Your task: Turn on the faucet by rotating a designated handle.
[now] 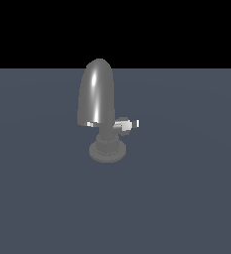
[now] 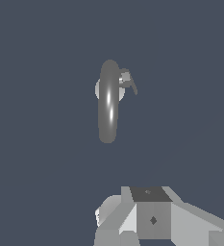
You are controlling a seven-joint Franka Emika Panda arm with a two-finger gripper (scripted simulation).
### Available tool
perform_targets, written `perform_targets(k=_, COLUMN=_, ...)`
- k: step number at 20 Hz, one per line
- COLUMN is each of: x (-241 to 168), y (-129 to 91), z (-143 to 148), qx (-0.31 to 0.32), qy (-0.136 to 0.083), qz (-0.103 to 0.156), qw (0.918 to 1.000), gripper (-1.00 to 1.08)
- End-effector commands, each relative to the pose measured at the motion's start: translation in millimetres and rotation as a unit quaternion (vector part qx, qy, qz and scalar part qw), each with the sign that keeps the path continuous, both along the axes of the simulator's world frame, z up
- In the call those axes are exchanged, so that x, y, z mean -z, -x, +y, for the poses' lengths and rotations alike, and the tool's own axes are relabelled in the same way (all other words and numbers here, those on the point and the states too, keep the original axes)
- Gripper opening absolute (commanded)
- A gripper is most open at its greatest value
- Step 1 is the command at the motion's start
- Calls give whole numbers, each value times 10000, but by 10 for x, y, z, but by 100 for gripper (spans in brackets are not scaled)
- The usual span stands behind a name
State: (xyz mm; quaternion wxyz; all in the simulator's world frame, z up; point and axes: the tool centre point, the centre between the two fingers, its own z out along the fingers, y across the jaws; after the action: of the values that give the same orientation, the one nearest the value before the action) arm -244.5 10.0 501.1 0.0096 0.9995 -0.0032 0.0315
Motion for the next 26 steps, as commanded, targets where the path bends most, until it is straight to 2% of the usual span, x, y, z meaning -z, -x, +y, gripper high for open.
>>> perform_targets(k=1, x=0, y=0, z=0, qx=0, qy=0, qz=0, qw=10000, gripper=-100)
perform_targets(k=7, x=3, y=-41, z=8, qx=64, qy=-34, qz=73, qw=9999, gripper=-100)
perform_targets(k=13, x=15, y=-166, z=28, qx=259, qy=-135, qz=292, qw=9991, gripper=-100)
perform_targets(k=20, x=55, y=-424, z=54, qx=660, qy=-344, qz=746, qw=9944, gripper=-100)
perform_targets(k=26, x=127, y=-712, z=60, qx=1114, qy=-580, qz=1259, qw=9841, gripper=-100)
